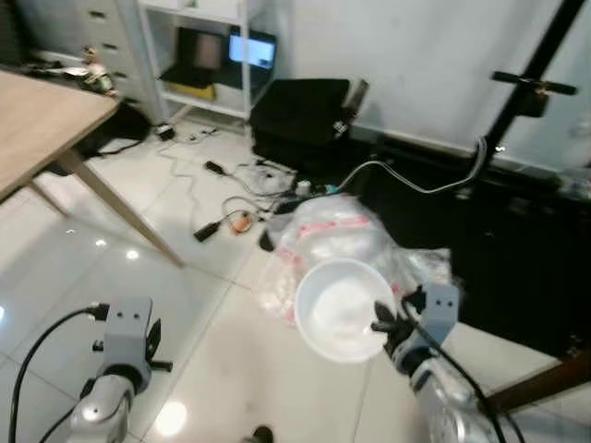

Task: Setting the table

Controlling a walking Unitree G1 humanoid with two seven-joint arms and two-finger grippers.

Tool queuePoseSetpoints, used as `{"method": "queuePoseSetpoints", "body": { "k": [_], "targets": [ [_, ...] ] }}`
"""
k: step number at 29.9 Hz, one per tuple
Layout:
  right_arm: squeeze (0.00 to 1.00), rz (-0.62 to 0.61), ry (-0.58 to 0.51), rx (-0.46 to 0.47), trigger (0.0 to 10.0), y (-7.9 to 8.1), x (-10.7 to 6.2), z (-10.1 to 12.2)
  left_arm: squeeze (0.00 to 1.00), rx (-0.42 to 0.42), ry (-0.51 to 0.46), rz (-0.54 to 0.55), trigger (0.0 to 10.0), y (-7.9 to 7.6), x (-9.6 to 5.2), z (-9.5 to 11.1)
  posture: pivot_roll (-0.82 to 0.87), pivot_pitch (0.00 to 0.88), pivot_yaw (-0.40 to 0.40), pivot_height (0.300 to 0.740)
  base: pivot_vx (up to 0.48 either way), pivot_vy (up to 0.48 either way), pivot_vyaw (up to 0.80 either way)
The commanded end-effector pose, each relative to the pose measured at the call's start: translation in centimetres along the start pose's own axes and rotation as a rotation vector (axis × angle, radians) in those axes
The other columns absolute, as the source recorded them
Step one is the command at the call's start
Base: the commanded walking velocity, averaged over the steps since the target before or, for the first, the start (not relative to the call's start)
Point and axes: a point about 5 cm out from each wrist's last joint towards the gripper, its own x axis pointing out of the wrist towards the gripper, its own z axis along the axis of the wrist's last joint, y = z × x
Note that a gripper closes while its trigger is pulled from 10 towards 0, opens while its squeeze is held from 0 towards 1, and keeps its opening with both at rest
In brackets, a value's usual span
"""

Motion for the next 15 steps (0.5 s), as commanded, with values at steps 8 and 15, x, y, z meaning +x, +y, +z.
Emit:
{"method": "queuePoseSetpoints", "body": {
  "k": [8,15],
  "targets": [
    [0.00,-0.019,-0.005,0.018,10.0,-0.42,-0.14,0.03,0.00,0.000,0.006,-0.007,10.0,-0.23,-0.01,0.04,0.00,0.053,0.057,0.740,0.000,0.000,0.79],
    [0.00,-0.019,-0.025,0.028,10.0,-0.25,0.01,0.58,0.00,0.012,-0.014,-0.009,10.0,-0.16,0.07,0.67,0.00,0.054,0.058,0.740,0.000,0.000,0.79]
  ]
}}
